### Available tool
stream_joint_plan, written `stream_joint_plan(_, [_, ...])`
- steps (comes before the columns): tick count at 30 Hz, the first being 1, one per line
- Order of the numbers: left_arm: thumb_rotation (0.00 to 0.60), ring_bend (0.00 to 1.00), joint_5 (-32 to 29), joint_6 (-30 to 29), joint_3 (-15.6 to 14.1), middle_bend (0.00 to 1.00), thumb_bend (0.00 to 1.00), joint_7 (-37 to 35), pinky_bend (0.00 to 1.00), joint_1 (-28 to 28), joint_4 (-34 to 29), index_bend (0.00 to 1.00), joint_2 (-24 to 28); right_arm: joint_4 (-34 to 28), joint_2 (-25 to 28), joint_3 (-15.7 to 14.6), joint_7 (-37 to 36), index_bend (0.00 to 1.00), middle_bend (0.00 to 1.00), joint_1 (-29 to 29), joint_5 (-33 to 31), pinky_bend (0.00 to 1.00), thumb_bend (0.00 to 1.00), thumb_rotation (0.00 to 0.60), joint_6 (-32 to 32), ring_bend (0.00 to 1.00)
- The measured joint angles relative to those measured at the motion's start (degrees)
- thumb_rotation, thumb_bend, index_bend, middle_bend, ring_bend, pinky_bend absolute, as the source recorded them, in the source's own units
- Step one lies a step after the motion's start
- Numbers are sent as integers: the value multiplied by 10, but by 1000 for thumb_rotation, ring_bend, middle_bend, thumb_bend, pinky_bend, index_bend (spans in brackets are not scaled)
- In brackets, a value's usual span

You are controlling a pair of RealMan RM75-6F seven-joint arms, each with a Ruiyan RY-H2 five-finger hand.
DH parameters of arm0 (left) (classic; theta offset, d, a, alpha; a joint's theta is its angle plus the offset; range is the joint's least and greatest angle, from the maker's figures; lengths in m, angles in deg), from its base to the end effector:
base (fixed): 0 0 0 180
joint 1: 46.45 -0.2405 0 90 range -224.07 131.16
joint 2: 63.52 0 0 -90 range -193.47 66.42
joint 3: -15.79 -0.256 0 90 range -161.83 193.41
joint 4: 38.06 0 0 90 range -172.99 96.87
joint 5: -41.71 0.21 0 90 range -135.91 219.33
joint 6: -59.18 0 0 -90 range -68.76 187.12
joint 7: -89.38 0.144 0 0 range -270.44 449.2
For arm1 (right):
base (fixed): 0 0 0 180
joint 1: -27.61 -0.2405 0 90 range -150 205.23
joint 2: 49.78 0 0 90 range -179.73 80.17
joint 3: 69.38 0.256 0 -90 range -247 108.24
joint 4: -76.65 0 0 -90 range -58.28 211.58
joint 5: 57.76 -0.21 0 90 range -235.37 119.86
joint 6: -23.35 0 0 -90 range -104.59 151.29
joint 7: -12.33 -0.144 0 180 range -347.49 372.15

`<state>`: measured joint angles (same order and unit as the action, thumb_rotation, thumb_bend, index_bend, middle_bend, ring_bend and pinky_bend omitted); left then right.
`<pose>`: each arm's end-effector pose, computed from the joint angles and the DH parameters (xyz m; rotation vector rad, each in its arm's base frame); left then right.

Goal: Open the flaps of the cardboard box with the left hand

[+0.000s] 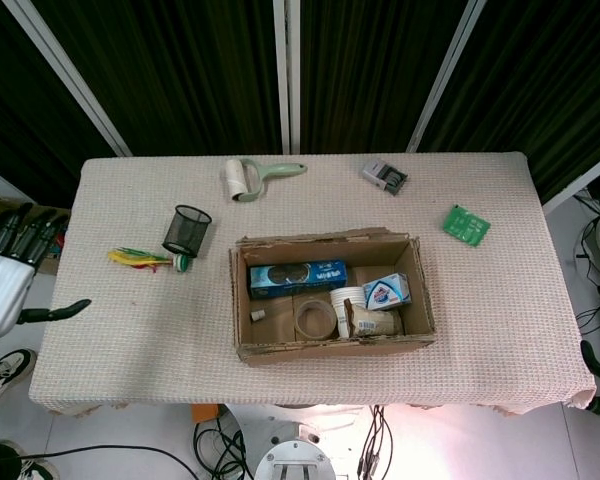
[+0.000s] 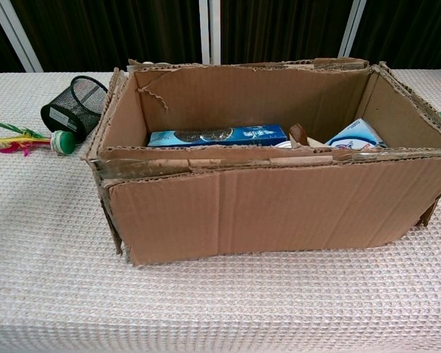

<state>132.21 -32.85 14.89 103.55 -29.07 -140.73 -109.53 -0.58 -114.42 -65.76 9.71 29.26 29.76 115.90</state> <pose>-0.2358 0.2213 0.2410 -1.5796 -0.3687 -0.8568 -0.3622 -0.1455 0.2024 1.3297 -0.6907 0.7656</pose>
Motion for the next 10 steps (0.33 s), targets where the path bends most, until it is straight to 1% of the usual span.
stream_joint_plan(3, [0, 46, 20, -31, -21, 118, 42, -22, 158, -49, 82, 84, -53, 18, -14, -3, 10, 0, 0, 10, -8, 0, 317, 600, 6, 0])
stream_joint_plan(5, [0, 46, 29, -46, -34, 122, 42, -50, 157, -77, 132, 84, -90, 28, -21, -6, 7, 0, 0, 15, -11, 0, 317, 600, 5, 0])
stream_joint_plan(10, [0, 46, 36, -66, -49, 126, 42, -136, 154, -119, 222, 84, -155, 40, -28, -13, 10, 0, 0, 19, -4, 0, 317, 600, 6, 0])
